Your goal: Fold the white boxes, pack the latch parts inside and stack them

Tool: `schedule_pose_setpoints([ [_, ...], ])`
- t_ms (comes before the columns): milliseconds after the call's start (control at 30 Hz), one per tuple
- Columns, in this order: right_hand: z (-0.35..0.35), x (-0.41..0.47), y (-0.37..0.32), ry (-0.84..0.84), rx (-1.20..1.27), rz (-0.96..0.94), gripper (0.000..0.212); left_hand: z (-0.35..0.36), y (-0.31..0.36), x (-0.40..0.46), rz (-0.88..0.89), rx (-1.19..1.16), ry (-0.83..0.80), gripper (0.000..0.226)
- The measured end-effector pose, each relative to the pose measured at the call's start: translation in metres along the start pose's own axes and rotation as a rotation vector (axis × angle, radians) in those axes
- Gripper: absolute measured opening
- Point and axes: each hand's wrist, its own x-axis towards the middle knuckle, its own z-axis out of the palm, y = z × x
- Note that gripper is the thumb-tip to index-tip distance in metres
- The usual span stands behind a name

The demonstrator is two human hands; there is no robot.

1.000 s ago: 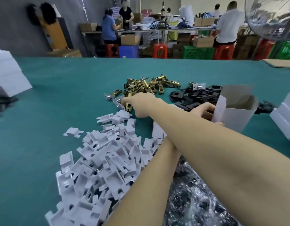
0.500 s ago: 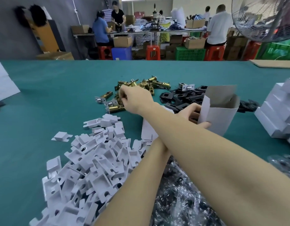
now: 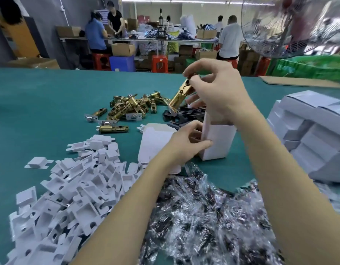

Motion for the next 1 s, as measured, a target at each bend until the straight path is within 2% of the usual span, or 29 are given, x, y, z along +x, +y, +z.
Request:
schedule_pose_setpoints([
  [233, -0.07, -0.024, 0.019, 0.045, 0.228, 0.254, 0.025, -0.001, 0.005, -0.006, -0.003, -0.048, 0.0, 0.021],
  [367, -0.087, -0.026, 0.027, 0.118, 0.206, 0.177, 0.015, -0.002, 0.007, -0.005, -0.009, -0.033, -0.002, 0.02],
  [533, -0.092, -0.028, 0.026, -0.048, -0.047, 0.029, 0.015, -0.003, 0.006, -0.004, -0.025, -0.03, -0.007, 0.023],
  [700, -0.079, -0.03, 0.026, -0.237, -0.37, 0.056, 0.017, -0.002, 0.007, -0.005, -0.017, -0.034, -0.018, 0.024],
  [833, -0.057, -0.027, 0.032, -0.302, -0.592, 0.043, 0.012, -0.002, 0.008, -0.006, -0.008, -0.046, -0.016, 0.024],
  [1000, -0.054, -0.026, 0.031, -0.338, -0.616, 0.041, 0.011, -0.004, 0.008, -0.007, -0.003, -0.039, -0.028, 0.024],
])
